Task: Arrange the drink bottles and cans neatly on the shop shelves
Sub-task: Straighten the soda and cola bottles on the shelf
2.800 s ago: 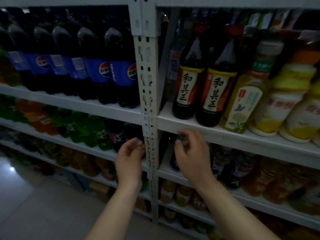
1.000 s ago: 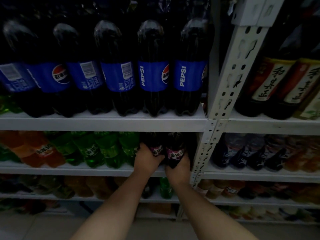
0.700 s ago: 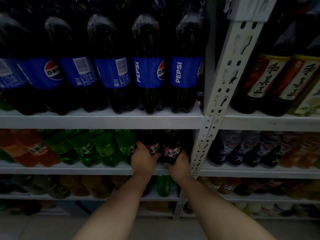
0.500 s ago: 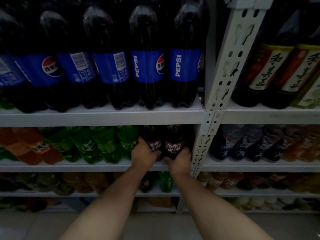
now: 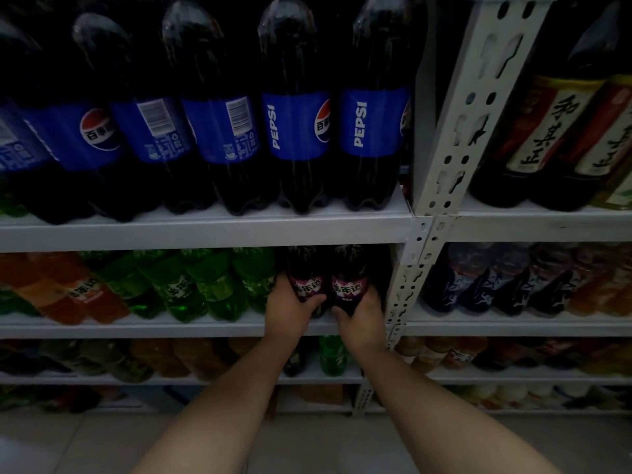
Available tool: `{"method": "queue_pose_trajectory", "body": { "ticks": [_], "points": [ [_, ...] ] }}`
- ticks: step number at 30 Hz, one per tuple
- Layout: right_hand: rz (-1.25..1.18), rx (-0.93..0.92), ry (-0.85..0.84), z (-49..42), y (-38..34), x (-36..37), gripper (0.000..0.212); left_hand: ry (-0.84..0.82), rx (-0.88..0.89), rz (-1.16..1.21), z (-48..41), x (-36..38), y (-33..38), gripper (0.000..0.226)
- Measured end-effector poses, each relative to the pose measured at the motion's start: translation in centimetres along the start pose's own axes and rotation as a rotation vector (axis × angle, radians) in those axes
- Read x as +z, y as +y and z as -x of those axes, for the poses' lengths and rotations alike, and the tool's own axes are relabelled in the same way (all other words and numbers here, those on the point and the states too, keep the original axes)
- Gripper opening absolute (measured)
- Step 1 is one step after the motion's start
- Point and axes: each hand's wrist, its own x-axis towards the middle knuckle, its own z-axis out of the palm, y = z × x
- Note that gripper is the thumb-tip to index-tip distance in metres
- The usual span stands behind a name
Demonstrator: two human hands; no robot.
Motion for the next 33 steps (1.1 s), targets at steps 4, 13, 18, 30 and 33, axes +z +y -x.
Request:
{"method": "queue_pose_trajectory", "body": {
  "ticks": [4, 13, 18, 30, 33],
  "points": [
    [0.000, 0.042, -0.009, 0.0, -0.1, 0.2, 0.076, 0.003, 0.014, -0.022, -0.1, -0.2, 0.2, 0.071],
    [0.020, 0.072, -0.028, -0.5, 0.0, 0.1, 0.079, -0.091, -0.059, -0.501, -0.9, -2.1, 2.0, 0.058],
    [0.016, 0.009, -0.015, 0.6, -0.4, -0.9, 0.065, -0.133, -0.104, -0.614, 0.4, -2.6, 1.6, 0.049],
    [-0.339, -0.814, 0.450, 0.9, -14.5, -11.7, 0.037, 0.472, 0.544, -0.087, 3.2, -10.3, 12.1, 0.020],
    [-0.376, -0.608, 0.334, -0.8, -18.1, -13.6, 0.060, 0.580, 0.576, 0.012, 2.2, -11.4, 17.1, 0.042]
  ]
}}
